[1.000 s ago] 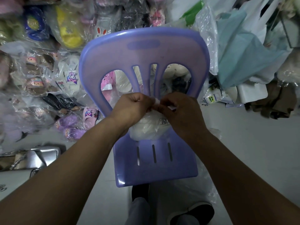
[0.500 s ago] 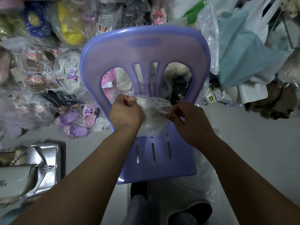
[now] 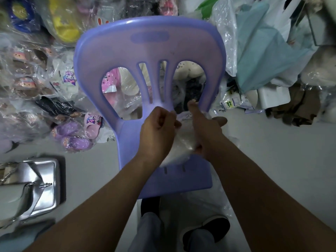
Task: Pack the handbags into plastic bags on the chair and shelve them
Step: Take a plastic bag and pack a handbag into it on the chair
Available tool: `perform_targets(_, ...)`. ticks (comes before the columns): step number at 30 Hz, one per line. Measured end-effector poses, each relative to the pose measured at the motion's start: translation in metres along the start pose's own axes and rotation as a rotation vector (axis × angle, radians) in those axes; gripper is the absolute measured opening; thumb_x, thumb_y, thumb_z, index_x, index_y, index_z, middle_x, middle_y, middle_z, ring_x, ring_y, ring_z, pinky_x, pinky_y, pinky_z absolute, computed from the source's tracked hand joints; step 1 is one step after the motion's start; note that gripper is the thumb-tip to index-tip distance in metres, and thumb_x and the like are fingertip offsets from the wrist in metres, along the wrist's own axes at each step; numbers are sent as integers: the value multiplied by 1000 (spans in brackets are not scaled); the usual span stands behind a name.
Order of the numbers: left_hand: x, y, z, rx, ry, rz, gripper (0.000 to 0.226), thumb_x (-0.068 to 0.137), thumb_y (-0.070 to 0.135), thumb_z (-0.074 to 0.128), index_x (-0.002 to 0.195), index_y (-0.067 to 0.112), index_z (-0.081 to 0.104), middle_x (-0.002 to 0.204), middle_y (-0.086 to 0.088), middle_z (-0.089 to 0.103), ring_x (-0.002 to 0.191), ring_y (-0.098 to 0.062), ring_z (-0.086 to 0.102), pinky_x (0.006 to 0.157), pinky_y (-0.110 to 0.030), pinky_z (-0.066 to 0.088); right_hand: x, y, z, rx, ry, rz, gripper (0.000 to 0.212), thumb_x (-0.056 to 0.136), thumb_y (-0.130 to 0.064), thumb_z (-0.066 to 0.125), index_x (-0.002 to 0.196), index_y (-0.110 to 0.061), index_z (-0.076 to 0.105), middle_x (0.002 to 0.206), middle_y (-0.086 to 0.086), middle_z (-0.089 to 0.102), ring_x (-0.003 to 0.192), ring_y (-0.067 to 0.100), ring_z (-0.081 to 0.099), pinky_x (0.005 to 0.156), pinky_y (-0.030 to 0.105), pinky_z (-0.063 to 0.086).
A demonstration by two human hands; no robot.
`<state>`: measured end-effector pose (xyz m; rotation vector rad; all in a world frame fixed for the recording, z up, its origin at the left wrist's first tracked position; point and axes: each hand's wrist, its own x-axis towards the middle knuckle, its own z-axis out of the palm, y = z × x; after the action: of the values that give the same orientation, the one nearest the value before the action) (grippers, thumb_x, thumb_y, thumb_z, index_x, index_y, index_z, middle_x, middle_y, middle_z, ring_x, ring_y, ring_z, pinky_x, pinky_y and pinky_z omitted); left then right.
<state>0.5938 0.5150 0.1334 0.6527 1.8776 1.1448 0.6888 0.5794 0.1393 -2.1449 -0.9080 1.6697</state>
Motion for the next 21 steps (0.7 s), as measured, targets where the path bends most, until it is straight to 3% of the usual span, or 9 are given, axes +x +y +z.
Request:
perform_targets(2, -8, -1, 9, -248, 13, -230, 27, 102, 24, 51, 81, 9, 58, 71, 2, 74, 53, -15, 60, 59, -31, 49, 3, 10, -5, -132, 22, -66, 131, 17, -94, 69, 127, -28, 40, 123, 12, 58, 101, 29, 63, 84, 43, 56)
perform_targets(3, -9, -7, 11, -348, 47, -369, 26, 103, 23, 48, 85, 8, 60, 71, 2, 74, 53, -15, 62, 58, -30, 50, 1, 15, -7, -169, 21, -96, 131, 22, -83, 78, 131, -26, 32, 123, 12, 56, 103, 30, 62, 86, 43, 56)
perform_targets(5, -12, -24, 11, -437, 113, -547, 23, 101, 17, 45, 92, 6, 63, 75, -1, 73, 61, -19, 67, 57, -30, 52, -2, 23, -12, -268, 27, -141, 112, 49, -53, 86, 136, -24, 22, 124, 12, 55, 108, 34, 61, 92, 45, 54)
perform_targets(8, -18, -54, 6, -258, 228, -495, 22, 94, 22, 55, 102, 2, 61, 86, -12, 67, 79, -32, 69, 64, -39, 58, 1, 29, -24, -348, 41, -231, 82, 74, -29, 81, 141, -20, 34, 122, 8, 60, 108, 33, 61, 93, 39, 51)
perform_targets(11, -24, -61, 3, 89, 228, -395, 41, 86, 31, 62, 105, -5, 61, 103, -28, 65, 100, -42, 63, 81, -44, 51, -2, 28, -38, -282, 46, -310, 69, 76, -24, 80, 135, -19, 45, 117, 2, 59, 111, 28, 61, 96, 36, 50)
perform_targets(13, -29, -50, 4, 135, 223, -399, 53, 90, 40, 60, 116, -6, 57, 117, -31, 61, 106, -44, 59, 87, -46, 48, -11, 21, -56, -231, 36, -346, 70, 74, -22, 84, 134, -19, 48, 112, -5, 55, 106, 20, 59, 93, 32, 48)
perform_targets(15, -34, -25, 9, 125, 225, -461, 73, 84, 63, 54, 132, 7, 52, 129, -22, 60, 114, -40, 57, 99, -52, 46, -24, 9, -82, -167, 24, -359, 74, 71, -21, 87, 135, -20, 49, 113, -9, 55, 101, 13, 57, 86, 26, 46)
perform_targets(18, -44, 22, 17, 111, 221, -538, 108, 61, 89, 36, 147, 23, 39, 143, -6, 53, 125, -34, 52, 108, -53, 40, -55, -13, -132, -11, 1, -397, 78, 60, -21, 88, 131, -21, 55, 118, -5, 66, 105, 13, 66, 91, 36, 56)
perform_targets(21, -63, 91, 28, 91, 178, -467, 103, 66, 89, 36, 146, 25, 43, 144, -4, 54, 126, -32, 53, 110, -50, 38, -99, -39, -186, 44, 7, -509, 74, 62, -19, 88, 128, -25, 55, 117, -12, 67, 103, 1, 66, 92, 31, 56)
